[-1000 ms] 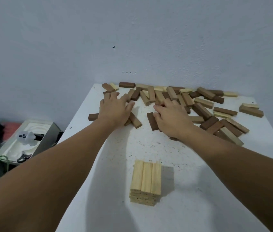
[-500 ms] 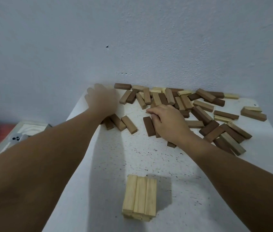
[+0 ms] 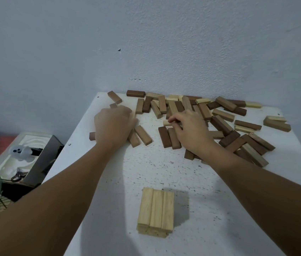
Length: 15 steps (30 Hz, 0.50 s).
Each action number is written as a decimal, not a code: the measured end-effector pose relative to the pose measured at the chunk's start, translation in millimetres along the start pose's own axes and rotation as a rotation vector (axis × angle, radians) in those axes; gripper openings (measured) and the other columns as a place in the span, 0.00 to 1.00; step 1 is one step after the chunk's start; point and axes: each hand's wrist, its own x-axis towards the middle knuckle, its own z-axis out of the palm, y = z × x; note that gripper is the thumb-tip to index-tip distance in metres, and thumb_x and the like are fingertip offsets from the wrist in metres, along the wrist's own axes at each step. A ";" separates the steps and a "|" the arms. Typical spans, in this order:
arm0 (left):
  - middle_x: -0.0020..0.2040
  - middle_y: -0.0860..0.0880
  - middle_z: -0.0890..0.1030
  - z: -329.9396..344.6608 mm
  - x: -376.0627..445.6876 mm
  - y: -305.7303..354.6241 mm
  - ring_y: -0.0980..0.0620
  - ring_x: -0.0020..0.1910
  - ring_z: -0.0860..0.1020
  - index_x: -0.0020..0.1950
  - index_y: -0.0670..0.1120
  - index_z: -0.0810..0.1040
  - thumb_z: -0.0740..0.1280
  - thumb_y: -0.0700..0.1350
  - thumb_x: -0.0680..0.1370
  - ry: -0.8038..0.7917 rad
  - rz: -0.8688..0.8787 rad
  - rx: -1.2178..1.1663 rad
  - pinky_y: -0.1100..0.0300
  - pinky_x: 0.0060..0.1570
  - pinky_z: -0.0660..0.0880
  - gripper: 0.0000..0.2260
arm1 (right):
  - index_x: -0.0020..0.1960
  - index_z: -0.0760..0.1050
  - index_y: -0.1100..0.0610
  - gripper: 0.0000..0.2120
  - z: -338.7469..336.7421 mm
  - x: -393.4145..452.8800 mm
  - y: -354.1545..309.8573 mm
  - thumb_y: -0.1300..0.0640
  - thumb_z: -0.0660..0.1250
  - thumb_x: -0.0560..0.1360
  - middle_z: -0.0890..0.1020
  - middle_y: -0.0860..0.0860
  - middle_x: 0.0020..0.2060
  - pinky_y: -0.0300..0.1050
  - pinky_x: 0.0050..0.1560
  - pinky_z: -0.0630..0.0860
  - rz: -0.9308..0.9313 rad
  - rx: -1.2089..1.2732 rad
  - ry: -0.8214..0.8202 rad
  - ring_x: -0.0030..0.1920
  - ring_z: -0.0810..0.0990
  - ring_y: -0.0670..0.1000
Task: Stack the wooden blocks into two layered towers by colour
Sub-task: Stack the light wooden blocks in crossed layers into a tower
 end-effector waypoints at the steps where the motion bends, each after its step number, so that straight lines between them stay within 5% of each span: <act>1: 0.45 0.60 0.81 -0.9 -1.1 -0.1 0.53 0.58 0.70 0.55 0.59 0.82 0.71 0.61 0.76 -0.001 -0.001 -0.003 0.52 0.67 0.61 0.11 | 0.58 0.83 0.46 0.09 -2.7 -0.1 0.2 0.55 0.65 0.83 0.73 0.46 0.50 0.57 0.61 0.74 0.016 -0.035 -0.007 0.59 0.74 0.53; 11: 0.44 0.60 0.83 1.8 -4.8 3.6 0.49 0.56 0.74 0.54 0.56 0.88 0.71 0.56 0.80 0.030 0.176 0.001 0.52 0.62 0.63 0.08 | 0.60 0.81 0.37 0.10 -9.9 9.3 -13.2 0.43 0.64 0.83 0.74 0.42 0.52 0.54 0.61 0.63 0.015 -0.171 -0.085 0.64 0.71 0.51; 15: 0.45 0.57 0.84 4.0 -1.8 -0.2 0.49 0.57 0.73 0.57 0.58 0.87 0.70 0.60 0.79 0.012 0.147 0.050 0.49 0.62 0.65 0.12 | 0.69 0.75 0.40 0.16 -7.4 14.4 -23.5 0.44 0.62 0.82 0.74 0.49 0.64 0.57 0.67 0.61 -0.042 -0.247 0.034 0.69 0.66 0.54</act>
